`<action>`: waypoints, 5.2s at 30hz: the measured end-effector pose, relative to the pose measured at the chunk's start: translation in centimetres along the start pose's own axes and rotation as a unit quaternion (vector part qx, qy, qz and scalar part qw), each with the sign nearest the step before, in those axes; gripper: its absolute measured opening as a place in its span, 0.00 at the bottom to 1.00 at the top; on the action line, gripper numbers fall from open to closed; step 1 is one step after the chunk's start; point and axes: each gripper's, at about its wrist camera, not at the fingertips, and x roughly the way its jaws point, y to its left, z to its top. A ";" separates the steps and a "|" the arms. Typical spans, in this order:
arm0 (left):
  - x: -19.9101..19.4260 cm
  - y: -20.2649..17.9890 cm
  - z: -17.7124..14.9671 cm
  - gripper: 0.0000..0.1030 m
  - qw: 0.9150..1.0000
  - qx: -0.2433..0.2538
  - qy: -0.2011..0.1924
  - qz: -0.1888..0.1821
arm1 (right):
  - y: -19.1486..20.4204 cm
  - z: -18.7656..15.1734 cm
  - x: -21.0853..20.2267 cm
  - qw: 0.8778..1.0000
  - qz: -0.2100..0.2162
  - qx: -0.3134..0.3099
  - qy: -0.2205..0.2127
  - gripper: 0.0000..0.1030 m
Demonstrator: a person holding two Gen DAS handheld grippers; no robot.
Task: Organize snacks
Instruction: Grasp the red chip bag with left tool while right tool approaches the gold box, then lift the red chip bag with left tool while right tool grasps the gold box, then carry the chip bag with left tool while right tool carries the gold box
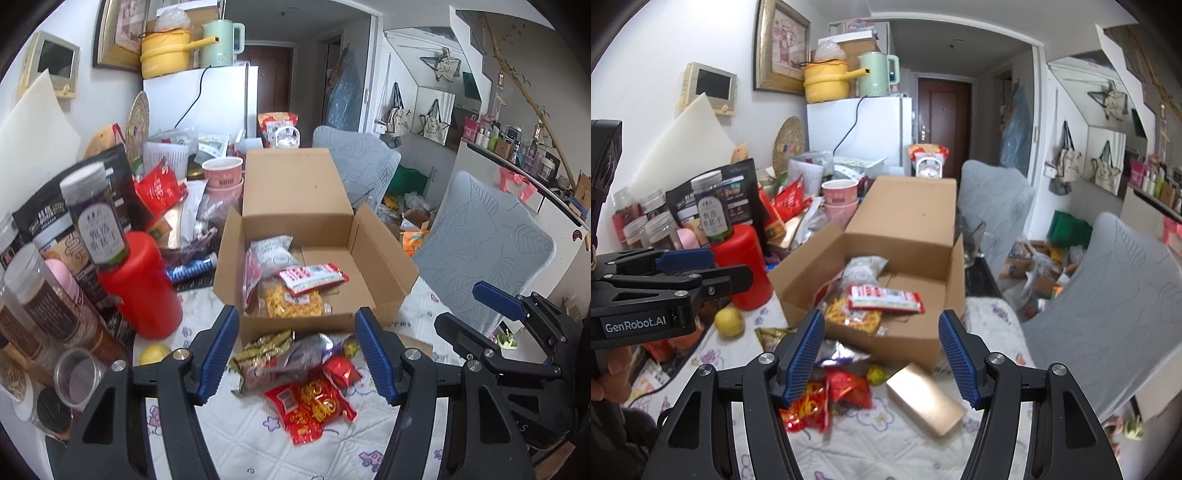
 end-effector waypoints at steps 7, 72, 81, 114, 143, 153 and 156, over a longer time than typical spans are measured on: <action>1.1 0.1 -2.7 0.63 1.000 -0.001 0.006 0.007 | 0.2 -2.9 1.5 0.999 0.014 0.016 0.032 0.63; 12.1 -2.7 -12.4 0.38 0.989 -0.043 0.139 -0.007 | -6.4 -10.3 6.3 0.990 -0.021 0.078 0.117 0.63; 10.9 -3.1 -12.8 0.37 0.988 -0.038 0.149 -0.026 | -7.2 -10.0 8.6 0.990 -0.015 0.055 0.127 0.86; 8.9 -2.3 -14.3 0.37 0.986 -0.053 0.154 -0.042 | -4.5 -11.6 4.6 0.990 0.007 0.055 0.130 0.44; 7.6 -2.2 -15.8 0.37 0.983 -0.042 0.172 -0.047 | -2.5 -14.6 4.9 0.982 0.032 0.080 0.170 0.46; 6.8 -2.0 -15.0 0.37 0.981 -0.049 0.171 -0.071 | -2.2 -14.6 3.2 0.980 0.060 0.102 0.158 0.45; 6.1 -2.0 -14.4 0.37 0.984 -0.043 0.160 -0.070 | -1.7 -14.5 2.8 0.980 0.069 0.100 0.156 0.45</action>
